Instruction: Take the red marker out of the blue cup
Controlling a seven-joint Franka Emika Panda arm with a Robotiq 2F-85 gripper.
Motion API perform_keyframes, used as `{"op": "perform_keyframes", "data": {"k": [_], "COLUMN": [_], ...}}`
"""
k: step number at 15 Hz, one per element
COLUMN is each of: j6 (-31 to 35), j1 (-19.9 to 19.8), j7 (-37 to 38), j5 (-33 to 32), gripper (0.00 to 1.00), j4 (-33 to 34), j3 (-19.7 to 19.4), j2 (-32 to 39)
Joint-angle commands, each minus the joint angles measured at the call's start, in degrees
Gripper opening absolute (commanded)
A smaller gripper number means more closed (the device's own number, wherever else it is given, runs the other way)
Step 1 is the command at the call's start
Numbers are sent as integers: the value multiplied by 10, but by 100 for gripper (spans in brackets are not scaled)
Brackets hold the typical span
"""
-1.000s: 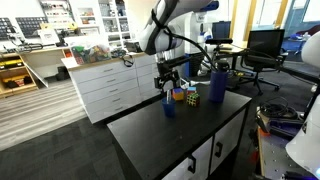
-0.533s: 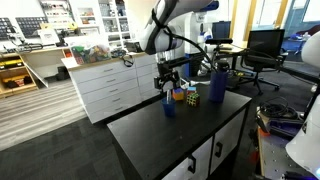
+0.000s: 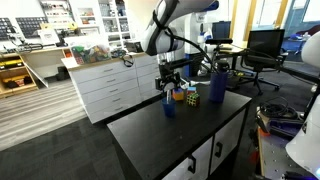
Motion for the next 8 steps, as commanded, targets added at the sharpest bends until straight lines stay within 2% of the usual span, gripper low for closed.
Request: {"op": "perform_keyframes", "data": {"k": [1, 8], "j6": [-1, 3], "j1": [-6, -6], "j7": [-21, -56], "j5": [25, 36], "gripper": [100, 100], "j4": [-2, 0], "j3": [-2, -3], "j2": [-7, -10]}}
